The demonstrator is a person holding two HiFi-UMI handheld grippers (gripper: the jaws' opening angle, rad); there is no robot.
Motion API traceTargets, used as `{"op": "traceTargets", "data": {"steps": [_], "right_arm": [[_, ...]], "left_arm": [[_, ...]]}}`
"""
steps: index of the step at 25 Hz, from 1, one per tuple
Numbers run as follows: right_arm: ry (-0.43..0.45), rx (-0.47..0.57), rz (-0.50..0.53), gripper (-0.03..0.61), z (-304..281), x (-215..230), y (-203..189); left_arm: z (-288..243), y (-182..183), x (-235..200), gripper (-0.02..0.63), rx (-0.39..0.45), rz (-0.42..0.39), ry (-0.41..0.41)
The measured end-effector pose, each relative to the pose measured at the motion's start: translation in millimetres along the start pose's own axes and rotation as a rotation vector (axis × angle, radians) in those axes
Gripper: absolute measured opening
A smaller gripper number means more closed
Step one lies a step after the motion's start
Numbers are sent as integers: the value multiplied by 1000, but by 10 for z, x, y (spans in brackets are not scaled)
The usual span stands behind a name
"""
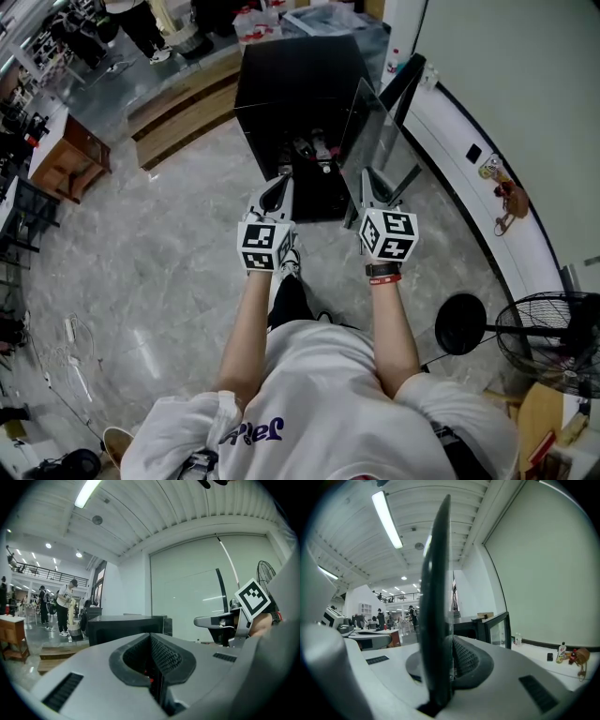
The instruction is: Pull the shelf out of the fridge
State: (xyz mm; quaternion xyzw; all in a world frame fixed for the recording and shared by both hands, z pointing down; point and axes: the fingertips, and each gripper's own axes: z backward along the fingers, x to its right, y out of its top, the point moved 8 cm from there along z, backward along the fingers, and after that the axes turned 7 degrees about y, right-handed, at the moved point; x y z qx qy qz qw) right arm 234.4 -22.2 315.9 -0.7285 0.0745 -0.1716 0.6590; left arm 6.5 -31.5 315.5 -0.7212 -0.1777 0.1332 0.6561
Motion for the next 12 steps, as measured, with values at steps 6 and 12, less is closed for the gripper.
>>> {"op": "traceTargets", "data": {"steps": [6,12], "right_arm": [[-12,2,-11,25,39,86,2],[-17,2,-11,25,22,227,-8]], "left_arm": [[-86,25,83,20,-7,-3,-17],[-220,-18,239,20,-19,-9,-42]]}}
